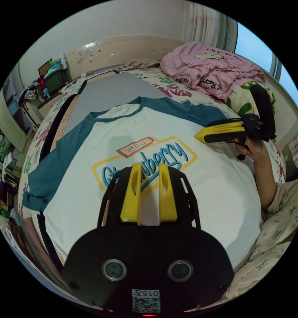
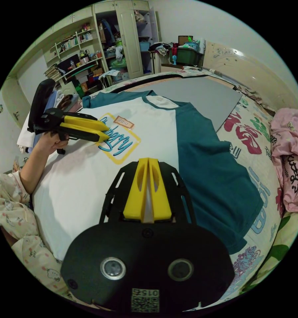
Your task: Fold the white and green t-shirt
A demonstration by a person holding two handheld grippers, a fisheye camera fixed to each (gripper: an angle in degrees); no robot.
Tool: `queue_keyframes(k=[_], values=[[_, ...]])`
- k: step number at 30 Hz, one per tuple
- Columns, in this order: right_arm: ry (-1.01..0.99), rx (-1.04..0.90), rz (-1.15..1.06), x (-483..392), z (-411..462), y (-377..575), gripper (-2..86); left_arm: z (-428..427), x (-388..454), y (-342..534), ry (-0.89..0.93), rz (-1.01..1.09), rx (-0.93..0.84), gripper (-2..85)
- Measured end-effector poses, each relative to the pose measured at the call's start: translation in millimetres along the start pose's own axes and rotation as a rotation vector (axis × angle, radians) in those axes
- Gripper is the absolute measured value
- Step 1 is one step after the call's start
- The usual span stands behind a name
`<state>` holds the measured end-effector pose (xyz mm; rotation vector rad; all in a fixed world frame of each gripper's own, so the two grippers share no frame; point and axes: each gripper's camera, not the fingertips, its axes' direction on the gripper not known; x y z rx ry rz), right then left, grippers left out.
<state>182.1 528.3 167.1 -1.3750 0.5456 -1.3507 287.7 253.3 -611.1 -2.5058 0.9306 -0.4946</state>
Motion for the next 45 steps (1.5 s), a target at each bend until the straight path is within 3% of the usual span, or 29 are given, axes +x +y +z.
queue_keyframes(k=[7,10,14,20,23,28,33,39,45], values=[[-0.003,-0.011,0.000,-7,-18,-27,0.0,-3,5,6,-0.006,0.005,-0.001,8.2],[-0.021,-0.029,-0.015,-3,-59,-36,4.5,-4,6,8,-0.005,0.004,-0.002,8.2],[0.144,0.137,0.169,39,-166,-4,6.5,-6,4,12,0.008,-0.004,-0.004,8.3],[0.316,0.182,0.432,85,-243,48,5.8,-12,20,2,-0.064,0.006,-0.024,9.7],[0.244,0.123,0.420,94,-233,38,7.6,-20,48,-32,-0.057,0.136,0.002,10.3],[0.226,-0.168,0.361,97,-181,13,11.4,-12,89,-122,0.190,0.235,0.099,9.9],[0.200,-0.236,0.363,100,-174,14,9.4,63,182,-212,0.374,0.348,-0.040,8.9],[0.189,-0.241,0.312,85,-197,31,5.7,146,231,-249,0.341,0.300,-0.226,9.5],[0.151,-0.187,0.314,82,-236,64,3.4,125,227,-223,0.282,0.370,-0.133,2.3]])
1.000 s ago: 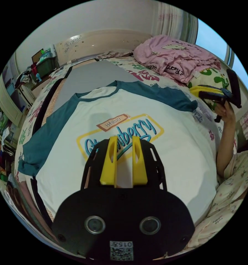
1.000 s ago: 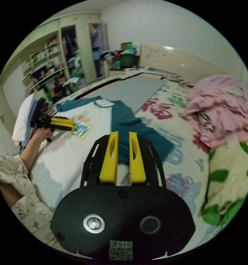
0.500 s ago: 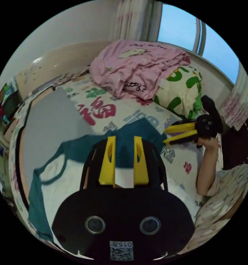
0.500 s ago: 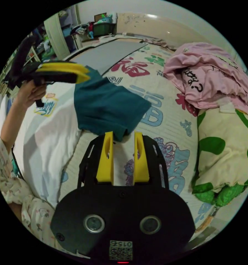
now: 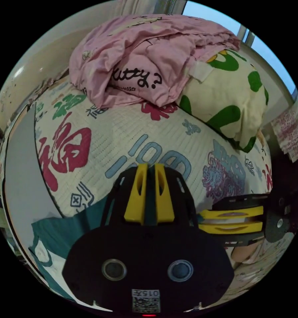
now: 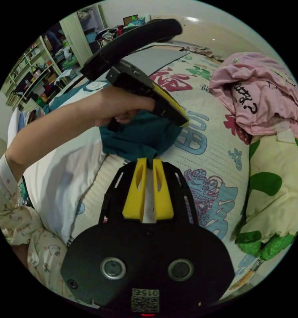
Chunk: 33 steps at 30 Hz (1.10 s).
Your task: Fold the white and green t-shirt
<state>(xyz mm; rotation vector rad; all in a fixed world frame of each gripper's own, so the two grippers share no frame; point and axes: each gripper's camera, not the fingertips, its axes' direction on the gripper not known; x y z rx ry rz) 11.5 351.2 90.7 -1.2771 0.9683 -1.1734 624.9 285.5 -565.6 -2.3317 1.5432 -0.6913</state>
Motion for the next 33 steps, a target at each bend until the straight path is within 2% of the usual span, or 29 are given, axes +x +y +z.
queue_keyframes(k=[4,6,8,13,18,22,27,29,31,33], values=[[-0.031,0.152,-0.011,3,-47,39,2.4,-60,-15,38,0.023,-0.039,0.199,0.7],[-0.069,0.246,-0.064,-4,-70,57,2.0,-118,-29,86,0.024,-0.069,0.357,0.4],[-0.169,0.359,-0.202,-22,-97,82,1.7,-159,-37,134,0.014,-0.081,0.458,0.3],[-0.361,0.380,-0.492,-55,-114,117,1.2,-218,-34,275,-0.021,-0.151,0.553,0.2],[-0.488,0.278,-0.580,-52,-95,132,1.3,-205,-19,388,-0.123,-0.271,0.449,0.4],[-0.453,0.247,-0.556,-41,-88,149,4.4,-203,-23,415,-0.122,-0.290,0.389,1.2],[-0.384,0.257,-0.465,-31,-75,156,6.3,-222,-33,404,-0.153,-0.183,0.340,5.2],[-0.389,0.196,-0.532,-51,-60,153,7.3,-218,-39,393,-0.093,-0.145,0.331,6.2],[-0.351,0.134,-0.578,-68,-44,152,8.2,-204,-41,378,0.021,-0.081,0.327,6.9],[-0.305,0.076,-0.606,-81,-29,152,8.8,-177,-38,353,0.176,0.026,0.251,8.0]])
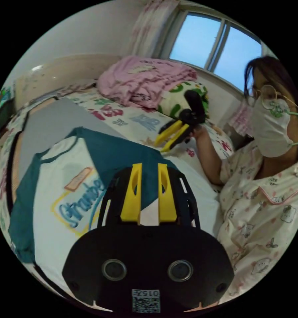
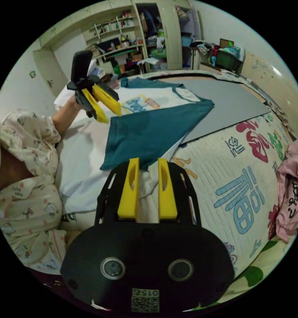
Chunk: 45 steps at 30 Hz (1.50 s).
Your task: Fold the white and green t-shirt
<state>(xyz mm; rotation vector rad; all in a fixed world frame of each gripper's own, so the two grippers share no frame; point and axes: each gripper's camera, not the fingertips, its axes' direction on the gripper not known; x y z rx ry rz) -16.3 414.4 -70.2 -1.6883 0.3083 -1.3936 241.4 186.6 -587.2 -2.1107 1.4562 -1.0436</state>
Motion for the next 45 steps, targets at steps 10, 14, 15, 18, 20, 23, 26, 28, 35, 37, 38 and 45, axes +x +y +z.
queue_keyframes(k=[10,14,15,18,20,23,26,28,35,37,38,45], values=[[0.036,-0.104,0.076,7,45,9,3.4,52,1,6,0.028,0.101,-0.184,7.1],[0.070,-0.096,0.089,6,53,15,2.0,51,0,7,0.008,0.113,-0.186,6.2],[0.079,-0.089,0.086,4,53,15,1.9,51,0,7,0.002,0.116,-0.185,6.2],[0.093,-0.013,0.033,-12,48,16,0.7,51,0,6,-0.012,0.121,-0.184,6.0],[0.074,0.047,-0.035,-26,50,15,0.3,52,0,5,-0.021,0.125,-0.183,6.0],[0.056,0.043,-0.089,-33,65,12,0.2,52,0,4,-0.033,0.131,-0.182,6.0],[0.093,0.019,-0.064,-30,81,8,0.7,52,-4,3,-0.030,0.126,-0.181,5.8],[0.100,0.021,-0.060,-29,89,5,1.1,51,-7,3,-0.025,0.117,-0.180,5.5],[0.114,0.014,-0.107,-29,117,6,3.3,49,-26,1,0.024,0.065,-0.178,3.4],[0.084,0.042,-0.121,-27,117,9,3.5,49,-30,1,0.035,0.056,-0.178,3.1],[0.066,0.062,-0.130,-25,117,10,3.5,49,-32,0,0.042,0.051,-0.177,3.0],[0.038,0.080,-0.171,-15,127,14,3.7,47,-43,-1,0.072,0.032,-0.177,3.8]])
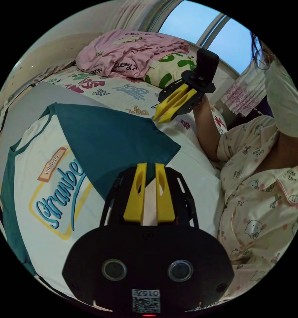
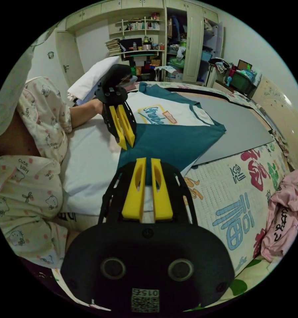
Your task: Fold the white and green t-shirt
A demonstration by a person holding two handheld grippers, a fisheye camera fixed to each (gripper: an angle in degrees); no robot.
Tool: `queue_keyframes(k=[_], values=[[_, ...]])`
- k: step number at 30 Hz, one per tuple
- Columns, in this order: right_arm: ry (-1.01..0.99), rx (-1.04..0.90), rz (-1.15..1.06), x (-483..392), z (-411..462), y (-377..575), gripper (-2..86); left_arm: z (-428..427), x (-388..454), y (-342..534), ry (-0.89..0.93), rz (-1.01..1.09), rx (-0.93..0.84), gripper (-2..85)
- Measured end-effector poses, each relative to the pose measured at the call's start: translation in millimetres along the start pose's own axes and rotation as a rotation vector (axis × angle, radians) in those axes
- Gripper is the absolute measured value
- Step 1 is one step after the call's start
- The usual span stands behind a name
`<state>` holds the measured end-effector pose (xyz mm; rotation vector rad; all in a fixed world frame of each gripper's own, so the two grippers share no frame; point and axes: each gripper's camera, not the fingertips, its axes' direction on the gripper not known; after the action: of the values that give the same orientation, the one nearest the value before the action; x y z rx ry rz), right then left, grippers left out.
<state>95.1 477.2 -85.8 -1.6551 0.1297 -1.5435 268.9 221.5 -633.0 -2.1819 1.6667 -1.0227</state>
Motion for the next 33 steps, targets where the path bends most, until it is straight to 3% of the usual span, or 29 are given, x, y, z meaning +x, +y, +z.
queue_keyframes(k=[10,28,33], values=[[-0.042,0.054,-0.004,31,6,16,3.9,-3,4,1,-0.036,0.017,-0.001,3.9],[-0.102,-0.013,-0.158,54,25,27,4.0,-10,23,8,-0.088,0.037,-0.003,2.9],[-0.137,-0.013,-0.203,60,29,27,5.7,-13,22,13,-0.031,0.014,0.002,4.2]])
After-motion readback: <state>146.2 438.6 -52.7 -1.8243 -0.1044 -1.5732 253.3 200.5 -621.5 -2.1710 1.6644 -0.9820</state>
